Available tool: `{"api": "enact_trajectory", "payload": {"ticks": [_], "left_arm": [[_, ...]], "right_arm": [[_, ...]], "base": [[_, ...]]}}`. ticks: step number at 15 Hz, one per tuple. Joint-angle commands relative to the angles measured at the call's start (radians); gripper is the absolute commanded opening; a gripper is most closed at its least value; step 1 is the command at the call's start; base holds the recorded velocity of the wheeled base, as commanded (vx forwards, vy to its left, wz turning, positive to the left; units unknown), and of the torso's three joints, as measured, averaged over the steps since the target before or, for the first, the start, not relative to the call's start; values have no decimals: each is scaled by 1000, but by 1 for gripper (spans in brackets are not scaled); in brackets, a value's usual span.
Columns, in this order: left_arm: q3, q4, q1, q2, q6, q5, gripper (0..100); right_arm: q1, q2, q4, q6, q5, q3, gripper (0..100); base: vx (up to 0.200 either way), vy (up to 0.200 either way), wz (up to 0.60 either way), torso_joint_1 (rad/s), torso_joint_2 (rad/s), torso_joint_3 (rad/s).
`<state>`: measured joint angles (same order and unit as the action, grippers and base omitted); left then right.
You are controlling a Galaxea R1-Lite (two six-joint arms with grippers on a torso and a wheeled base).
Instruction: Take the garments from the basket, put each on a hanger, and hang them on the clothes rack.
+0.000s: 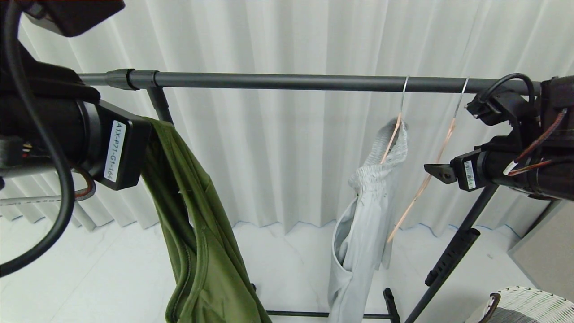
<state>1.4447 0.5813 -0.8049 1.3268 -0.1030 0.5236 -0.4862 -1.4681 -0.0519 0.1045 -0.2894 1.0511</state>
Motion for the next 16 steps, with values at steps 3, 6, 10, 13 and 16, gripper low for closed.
{"api": "enact_trajectory", "payload": {"ticks": [3,6,10,13,16], "left_arm": [[-6,0,0,-3,0,1,0],[-6,0,0,-3,0,1,0],[-7,-21,0,-1,0,1,0],[-7,-21,0,-3,0,1,0],[-6,-21,0,-3,0,1,0]], "right_arm": [[9,-6,7,0,-2,-13,100],[20,3,9,0,-10,-25,100],[23,18,9,-20,-16,-31,100],[23,12,24,-103,-16,-37,100],[18,-8,50,-210,-16,-39,100]], "base": [[0,0,0,0,0,0],[0,0,0,0,0,0],[0,0,0,0,0,0],[0,0,0,0,0,0],[0,0,0,0,0,0]]}}
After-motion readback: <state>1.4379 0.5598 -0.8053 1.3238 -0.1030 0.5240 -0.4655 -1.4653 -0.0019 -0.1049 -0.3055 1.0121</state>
